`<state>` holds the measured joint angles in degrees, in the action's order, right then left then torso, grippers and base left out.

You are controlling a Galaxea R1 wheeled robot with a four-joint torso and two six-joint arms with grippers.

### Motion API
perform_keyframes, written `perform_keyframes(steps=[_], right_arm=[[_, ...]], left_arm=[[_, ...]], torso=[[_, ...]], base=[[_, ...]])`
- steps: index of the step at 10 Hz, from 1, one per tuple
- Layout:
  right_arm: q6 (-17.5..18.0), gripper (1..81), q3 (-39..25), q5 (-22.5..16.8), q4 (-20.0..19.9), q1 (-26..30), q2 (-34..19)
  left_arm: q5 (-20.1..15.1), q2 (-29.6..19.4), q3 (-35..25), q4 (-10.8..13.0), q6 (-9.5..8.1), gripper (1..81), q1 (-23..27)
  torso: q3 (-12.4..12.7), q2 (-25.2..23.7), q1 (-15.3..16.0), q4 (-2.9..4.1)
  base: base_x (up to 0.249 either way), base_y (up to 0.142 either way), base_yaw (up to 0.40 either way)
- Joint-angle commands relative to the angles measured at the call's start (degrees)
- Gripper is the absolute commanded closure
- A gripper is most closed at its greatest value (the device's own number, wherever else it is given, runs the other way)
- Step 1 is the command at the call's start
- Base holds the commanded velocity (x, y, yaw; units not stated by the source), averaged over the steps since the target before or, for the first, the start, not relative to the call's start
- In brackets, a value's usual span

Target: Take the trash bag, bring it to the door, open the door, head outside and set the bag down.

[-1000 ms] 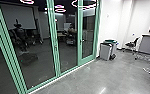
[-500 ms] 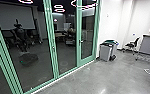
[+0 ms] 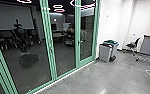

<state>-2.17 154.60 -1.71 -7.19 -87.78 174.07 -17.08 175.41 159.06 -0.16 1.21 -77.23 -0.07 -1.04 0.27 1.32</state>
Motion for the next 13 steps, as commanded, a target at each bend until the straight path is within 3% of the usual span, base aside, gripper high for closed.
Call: perform_keyframes(steps=[1,13], right_arm=[[-0.3,1.0,-0.2,-3.6,0.4,3.0,0.0],[-0.2,1.0,-0.2,-3.6,0.4,3.1,0.1]], left_arm=[[-3.8,-0.1,0.0,0.2,-0.06,81.1,4.3],[-3.8,0.0,0.0,0.2,-0.06,81.1,4.3]], torso=[[0.0,0.0,0.0,0.0],[0.0,0.0,0.0,-0.02]], base=[[0.16,0.0,0.0],[0.161,0.0,0.0]])
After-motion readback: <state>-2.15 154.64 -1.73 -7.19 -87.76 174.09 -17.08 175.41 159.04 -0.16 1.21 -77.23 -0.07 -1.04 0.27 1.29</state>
